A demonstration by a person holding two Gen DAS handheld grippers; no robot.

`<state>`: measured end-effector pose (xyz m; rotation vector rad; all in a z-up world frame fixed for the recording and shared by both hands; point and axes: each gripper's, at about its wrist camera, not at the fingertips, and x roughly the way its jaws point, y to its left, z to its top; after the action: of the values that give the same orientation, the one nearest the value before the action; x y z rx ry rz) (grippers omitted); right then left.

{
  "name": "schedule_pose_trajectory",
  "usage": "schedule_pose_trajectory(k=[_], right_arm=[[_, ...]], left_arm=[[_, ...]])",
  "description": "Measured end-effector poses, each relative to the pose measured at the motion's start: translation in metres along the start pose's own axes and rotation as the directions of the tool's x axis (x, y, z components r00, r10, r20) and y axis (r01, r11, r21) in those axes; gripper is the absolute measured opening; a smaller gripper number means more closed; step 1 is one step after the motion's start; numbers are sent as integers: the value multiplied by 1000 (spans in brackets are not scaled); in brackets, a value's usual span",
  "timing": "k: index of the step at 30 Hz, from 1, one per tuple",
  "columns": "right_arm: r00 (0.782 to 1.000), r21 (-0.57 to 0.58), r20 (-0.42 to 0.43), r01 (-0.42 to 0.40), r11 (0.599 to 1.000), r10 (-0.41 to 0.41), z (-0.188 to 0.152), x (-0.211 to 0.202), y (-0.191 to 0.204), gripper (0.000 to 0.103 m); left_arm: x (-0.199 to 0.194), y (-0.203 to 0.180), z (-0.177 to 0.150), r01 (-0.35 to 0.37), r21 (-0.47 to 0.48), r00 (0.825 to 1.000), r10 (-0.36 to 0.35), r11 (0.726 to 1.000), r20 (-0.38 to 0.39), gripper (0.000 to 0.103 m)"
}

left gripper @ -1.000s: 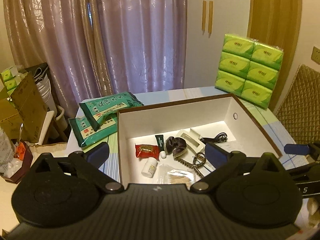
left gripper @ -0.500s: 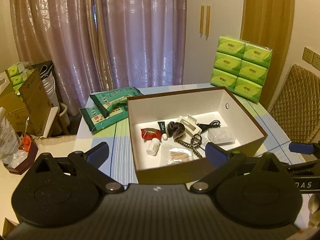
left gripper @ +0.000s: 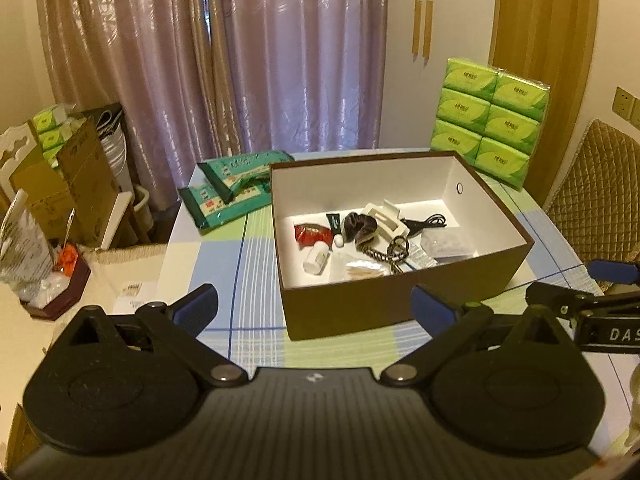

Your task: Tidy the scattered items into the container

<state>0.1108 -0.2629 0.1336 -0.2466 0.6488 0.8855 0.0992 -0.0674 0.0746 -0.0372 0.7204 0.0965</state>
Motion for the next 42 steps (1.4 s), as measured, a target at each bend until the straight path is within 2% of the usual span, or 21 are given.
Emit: schedule_pose_trajectory(k=[15, 24, 42], right_arm=[[999, -37, -48, -16, 999, 15, -23, -15, -34, 101], [997, -56, -59, -44, 997, 41, -36, -26, -42, 101], [995, -61, -78, -75, 995, 70, -50, -35, -56, 101]], left_arm=[[-1, -40, -26, -44, -28, 996, 41, 999, -81, 101], [-4, -60, -44, -66, -52, 991, 59, 996, -118, 101], [-10, -82, -62, -106, -78, 985, 93, 991, -148, 101]])
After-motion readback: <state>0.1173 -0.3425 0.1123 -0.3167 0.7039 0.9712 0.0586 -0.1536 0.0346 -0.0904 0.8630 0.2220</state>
